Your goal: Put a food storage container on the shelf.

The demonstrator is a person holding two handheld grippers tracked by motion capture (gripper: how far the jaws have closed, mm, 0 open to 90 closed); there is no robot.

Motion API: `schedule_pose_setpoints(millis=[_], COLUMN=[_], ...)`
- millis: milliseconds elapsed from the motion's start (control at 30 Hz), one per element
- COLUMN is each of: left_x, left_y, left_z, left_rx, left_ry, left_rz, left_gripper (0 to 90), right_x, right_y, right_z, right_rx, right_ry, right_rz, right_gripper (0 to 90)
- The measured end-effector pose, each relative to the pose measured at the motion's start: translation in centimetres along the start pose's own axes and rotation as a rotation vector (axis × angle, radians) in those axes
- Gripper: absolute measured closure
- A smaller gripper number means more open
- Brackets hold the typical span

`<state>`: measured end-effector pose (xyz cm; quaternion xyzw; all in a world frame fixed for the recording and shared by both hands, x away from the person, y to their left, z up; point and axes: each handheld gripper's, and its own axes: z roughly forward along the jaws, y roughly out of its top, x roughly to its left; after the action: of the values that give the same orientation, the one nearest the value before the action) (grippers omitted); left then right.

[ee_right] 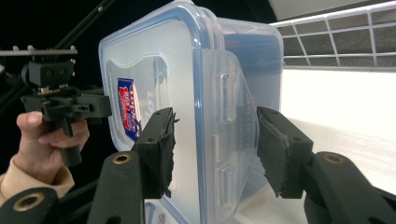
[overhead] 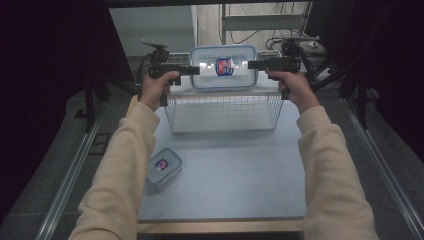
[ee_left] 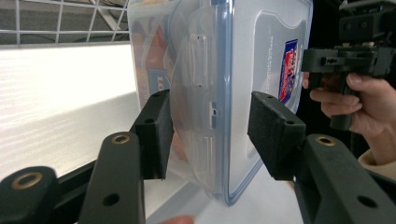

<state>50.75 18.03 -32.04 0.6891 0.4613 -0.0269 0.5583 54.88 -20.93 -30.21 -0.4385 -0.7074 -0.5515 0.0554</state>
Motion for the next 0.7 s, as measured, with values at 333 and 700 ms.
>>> schedule_pose_setpoints(millis=[333,700], left_x=[0.5,1.2], left_y=[0.3,-0.1], left_z=[0.9,1.5], left_rx=[-0.043,-0.092], left_ry=[0.054,0.047], left_rz=[-0.058,-0.104], left_gripper=[48.2,44.9], right_x=[-0.5,-1.1], right_y=[-0.1,-0.9], right_z=[1.0,1.9], right_rx=[-0.026,-0.13], right_ry=[-0.051,-0.105], right_rz=[0.16,0.267], right_gripper=[42.3,38.2])
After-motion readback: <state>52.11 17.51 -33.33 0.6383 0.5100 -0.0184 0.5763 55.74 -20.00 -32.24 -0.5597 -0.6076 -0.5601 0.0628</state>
